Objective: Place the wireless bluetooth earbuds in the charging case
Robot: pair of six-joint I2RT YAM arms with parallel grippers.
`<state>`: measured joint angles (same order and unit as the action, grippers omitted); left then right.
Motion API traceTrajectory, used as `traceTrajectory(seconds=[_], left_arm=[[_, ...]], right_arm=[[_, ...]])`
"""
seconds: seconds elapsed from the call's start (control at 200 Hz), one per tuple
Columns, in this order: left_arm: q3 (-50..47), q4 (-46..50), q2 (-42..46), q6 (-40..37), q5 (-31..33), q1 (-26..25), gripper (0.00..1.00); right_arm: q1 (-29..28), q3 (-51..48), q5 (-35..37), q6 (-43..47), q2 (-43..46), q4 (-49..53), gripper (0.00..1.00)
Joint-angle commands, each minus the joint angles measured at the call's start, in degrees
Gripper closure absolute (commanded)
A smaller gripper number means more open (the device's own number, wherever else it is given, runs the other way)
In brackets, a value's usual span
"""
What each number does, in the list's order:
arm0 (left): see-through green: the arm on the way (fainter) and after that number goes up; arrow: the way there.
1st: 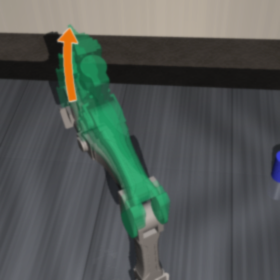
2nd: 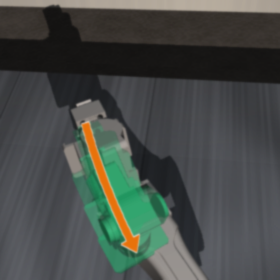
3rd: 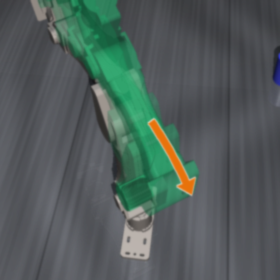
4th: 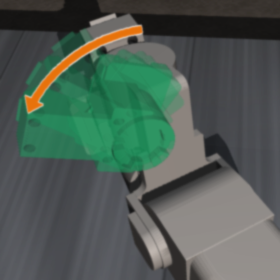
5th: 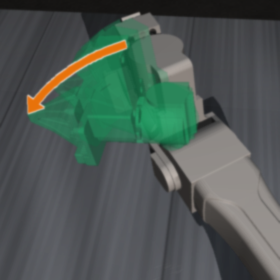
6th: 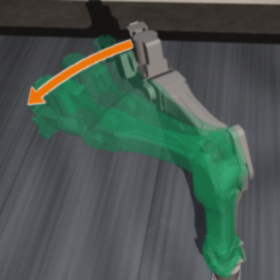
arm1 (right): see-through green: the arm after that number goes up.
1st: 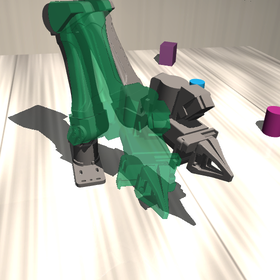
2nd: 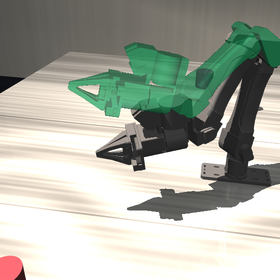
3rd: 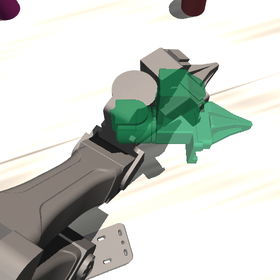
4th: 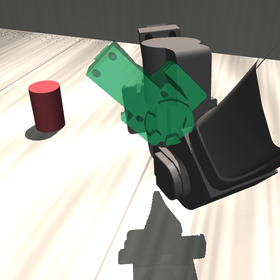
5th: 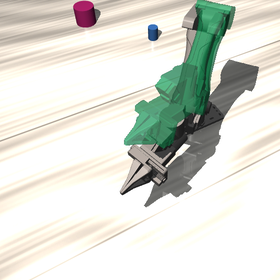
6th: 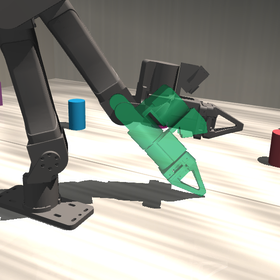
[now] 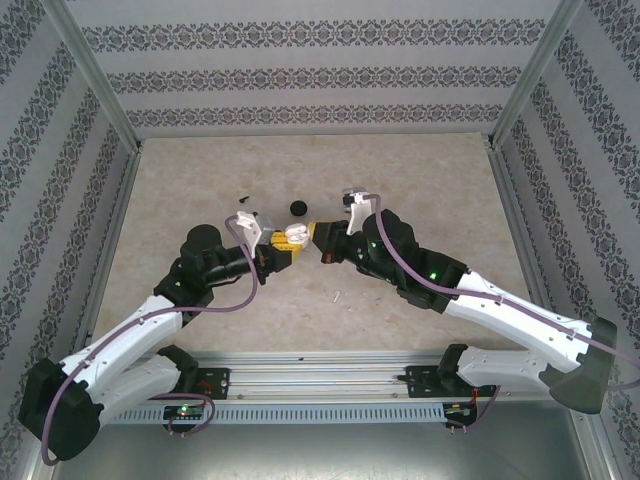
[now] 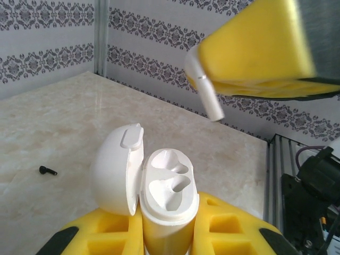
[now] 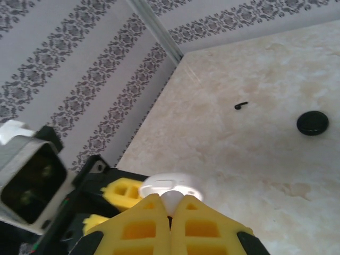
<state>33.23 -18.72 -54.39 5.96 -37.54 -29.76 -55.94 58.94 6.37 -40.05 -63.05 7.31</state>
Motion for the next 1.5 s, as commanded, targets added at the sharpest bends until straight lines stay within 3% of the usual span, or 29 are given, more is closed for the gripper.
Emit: traceTrajectory(seconds=[0.0,0.525,1.499], left_arm=[[2.23,-5.42,-0.58,-1.89,1.48,-1.13,0.92],[2.89,-6.94,-1.84,-1.56,1.54,-2.06,0.92],[2.43,-7.13,-1.95,-1.47,1.67,-3.2,0.92]], right_arm=[[-0.72,-0.5,-1.39,2.16,0.42,-4.11,0.98],[-1.1,0.6,-1.97,4.19,-3.38,-3.89,0.98],[-1.01,0.66,1.93,7.85,-2.82,-4.24,0.98]])
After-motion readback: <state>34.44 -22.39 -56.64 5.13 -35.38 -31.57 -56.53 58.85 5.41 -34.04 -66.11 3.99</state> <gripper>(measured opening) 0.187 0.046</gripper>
